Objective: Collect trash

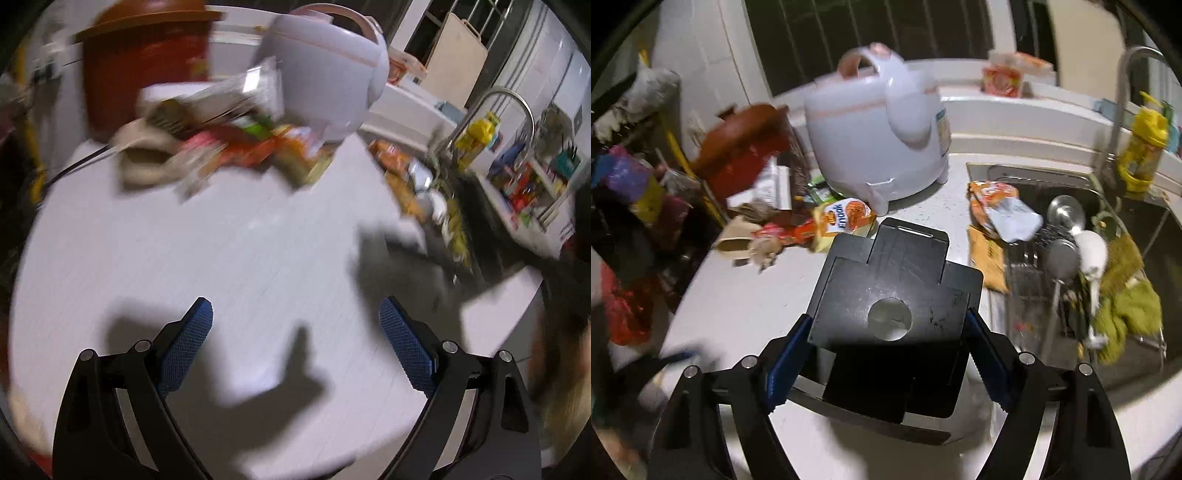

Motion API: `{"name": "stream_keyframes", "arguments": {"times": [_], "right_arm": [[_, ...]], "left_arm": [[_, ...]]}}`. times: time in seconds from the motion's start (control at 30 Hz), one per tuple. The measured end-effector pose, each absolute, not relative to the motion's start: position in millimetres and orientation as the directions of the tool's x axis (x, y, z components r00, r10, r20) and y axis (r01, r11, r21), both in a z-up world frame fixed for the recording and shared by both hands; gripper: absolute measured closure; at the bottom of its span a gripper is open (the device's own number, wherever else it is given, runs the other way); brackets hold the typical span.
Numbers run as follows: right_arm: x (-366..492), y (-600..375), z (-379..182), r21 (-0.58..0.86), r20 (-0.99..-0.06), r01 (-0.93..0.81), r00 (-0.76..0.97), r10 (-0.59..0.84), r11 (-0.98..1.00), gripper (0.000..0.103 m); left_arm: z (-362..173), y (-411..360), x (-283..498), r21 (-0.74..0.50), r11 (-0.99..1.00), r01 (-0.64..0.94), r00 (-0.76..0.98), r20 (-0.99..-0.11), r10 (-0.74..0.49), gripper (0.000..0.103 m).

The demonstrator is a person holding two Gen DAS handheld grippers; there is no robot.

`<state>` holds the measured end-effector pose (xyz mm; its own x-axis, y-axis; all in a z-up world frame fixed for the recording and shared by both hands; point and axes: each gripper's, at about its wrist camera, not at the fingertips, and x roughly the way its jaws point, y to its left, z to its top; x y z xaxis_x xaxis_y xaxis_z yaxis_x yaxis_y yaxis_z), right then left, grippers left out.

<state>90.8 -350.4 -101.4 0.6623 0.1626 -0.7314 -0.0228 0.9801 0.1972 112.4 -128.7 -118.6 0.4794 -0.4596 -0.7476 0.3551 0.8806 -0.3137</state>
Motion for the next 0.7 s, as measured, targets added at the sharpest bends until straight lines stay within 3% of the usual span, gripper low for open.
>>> {"name": "stream_keyframes", "arguments": {"times": [0.17,0.4,0.47,0.5,0.57,0.7], "right_arm": [[45.8,-377.1,-88.2,0.239,-0.704,0.018,0.692,0.160,0.971,0.023],[1.7,-400.1,-87.3,0.281,-0.693,0.047,0.701,0.169,0.959,0.023],[-2.2,-400.7,-91.9,0.279,-0.700,0.042,0.693,0.173,0.959,0.023],[-2.3,-400.7,-93.2,0.280,-0.702,0.037,0.690,0.178,0.959,0.023],[-3.1,-402.1,-96.1,0.293,-0.704,0.034,0.684,0.191,0.956,0.023],[1.4,-405.2,-98.7,0.325,-0.695,0.028,0.685,0.219,0.945,0.023]], "left_arm": [[-125.0,-178.4,195.3,-0.436,0.876,0.207,0.491,-0.728,-0.478,0.014],[-156.1,-195.0,264.0,-0.496,0.858,-0.132,0.501,-0.780,-0.374,0.014],[-154.5,-195.5,266.9,-0.501,0.851,-0.160,0.535,-0.768,-0.351,0.015],[-154.1,-197.0,269.1,-0.492,0.854,-0.167,0.535,-0.773,-0.340,0.029],[-159.2,-198.3,274.3,-0.510,0.844,-0.165,0.497,-0.782,-0.375,0.069],[-162.2,-189.6,265.5,-0.551,0.827,-0.114,0.490,-0.755,-0.436,0.075]]}}
